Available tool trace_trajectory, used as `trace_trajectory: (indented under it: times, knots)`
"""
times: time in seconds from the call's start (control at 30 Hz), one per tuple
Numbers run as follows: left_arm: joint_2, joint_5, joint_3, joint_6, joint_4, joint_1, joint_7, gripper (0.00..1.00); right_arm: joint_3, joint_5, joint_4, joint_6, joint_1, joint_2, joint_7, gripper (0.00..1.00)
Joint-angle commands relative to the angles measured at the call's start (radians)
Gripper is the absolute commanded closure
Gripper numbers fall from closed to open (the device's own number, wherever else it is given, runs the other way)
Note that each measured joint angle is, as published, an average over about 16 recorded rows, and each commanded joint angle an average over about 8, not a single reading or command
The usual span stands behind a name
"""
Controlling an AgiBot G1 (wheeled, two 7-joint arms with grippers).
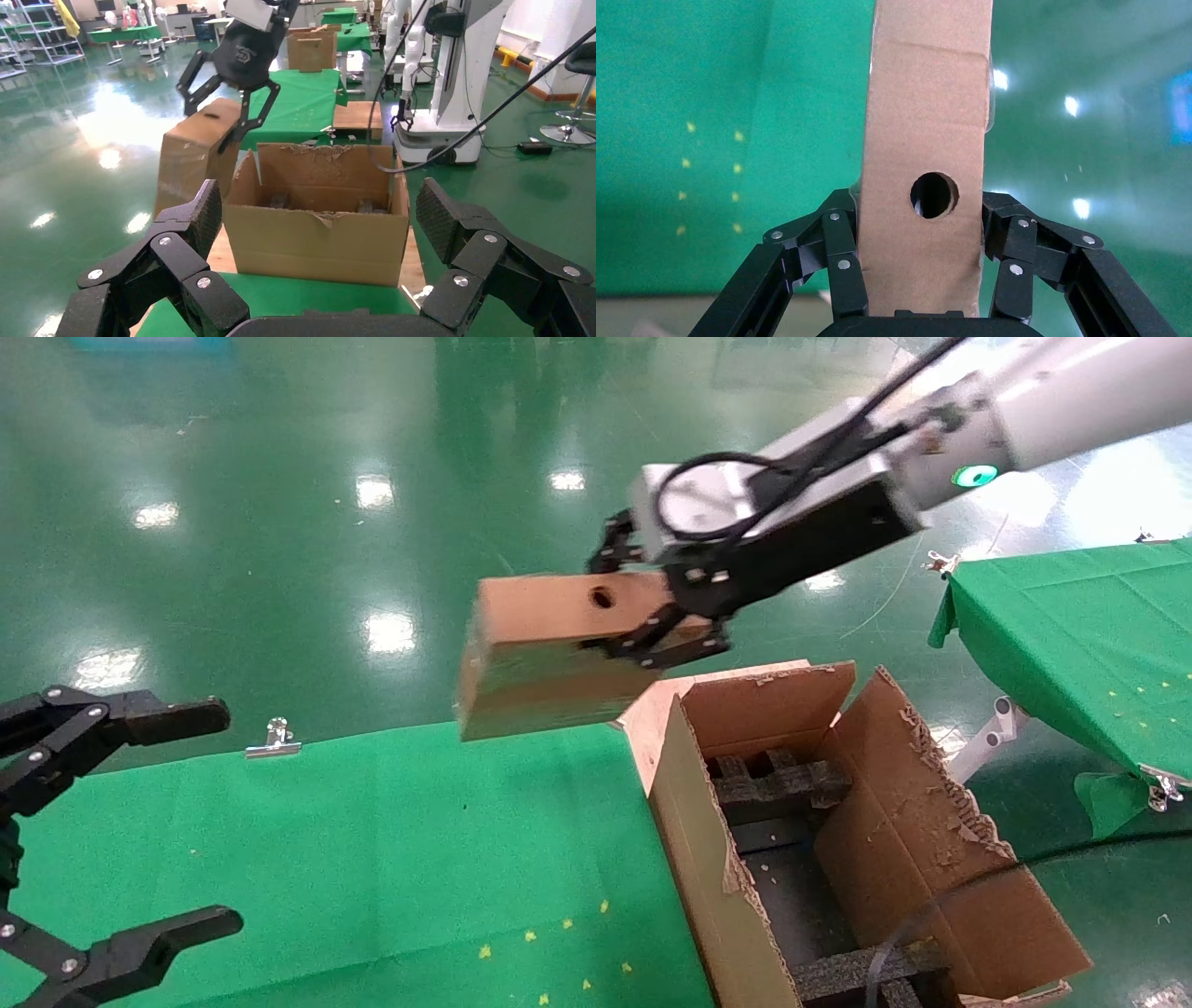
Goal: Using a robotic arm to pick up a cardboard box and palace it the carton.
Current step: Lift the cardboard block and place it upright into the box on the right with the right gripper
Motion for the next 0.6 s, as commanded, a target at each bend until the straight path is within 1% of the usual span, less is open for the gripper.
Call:
trace_trajectory:
  times: [0.03, 0.37, 0.6]
  knots:
    - [0.000, 0.000, 0.000, 0.000, 0.000, 0.000, 0.000, 0.00, -0.032, 0.020, -0.025, 0.000, 0.016, 0.017, -0.013, 1.00]
    - [0.000, 0.000, 0.000, 0.000, 0.000, 0.000, 0.000, 0.00, -0.182, -0.022, -0.163, 0.002, 0.125, 0.139, -0.087, 1.00]
    - [0.000, 0.000, 0.001, 0.000, 0.000, 0.000, 0.000, 0.00, -0.284, -0.051, -0.240, -0.001, 0.153, 0.201, -0.119, 1.00]
